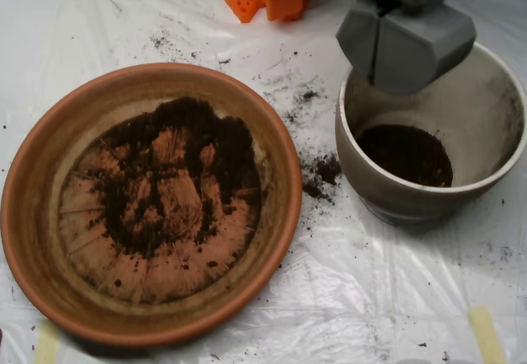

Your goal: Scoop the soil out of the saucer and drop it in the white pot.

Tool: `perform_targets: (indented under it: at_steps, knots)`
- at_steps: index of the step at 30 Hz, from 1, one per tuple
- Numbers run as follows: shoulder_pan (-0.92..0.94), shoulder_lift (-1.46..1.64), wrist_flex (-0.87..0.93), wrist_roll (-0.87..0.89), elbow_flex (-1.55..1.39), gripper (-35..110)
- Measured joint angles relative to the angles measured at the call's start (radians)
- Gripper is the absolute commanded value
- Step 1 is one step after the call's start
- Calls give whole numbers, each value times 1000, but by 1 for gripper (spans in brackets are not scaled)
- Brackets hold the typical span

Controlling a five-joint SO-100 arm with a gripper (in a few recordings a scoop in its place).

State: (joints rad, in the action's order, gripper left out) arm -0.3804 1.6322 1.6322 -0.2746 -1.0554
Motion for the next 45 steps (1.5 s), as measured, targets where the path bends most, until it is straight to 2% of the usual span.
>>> perform_targets:
  at_steps: [2,6,20,31,39,45]
  knots:
    - [-32,-38,17,-2,3,36]
    - [-61,-54,6,17,-18,41]
    - [-3,-23,-41,64,-129,41]
    - [275,103,-29,250,-8,43]
    - [448,273,-140,167,-391,43]
    - [632,291,-252,153,-667,42]
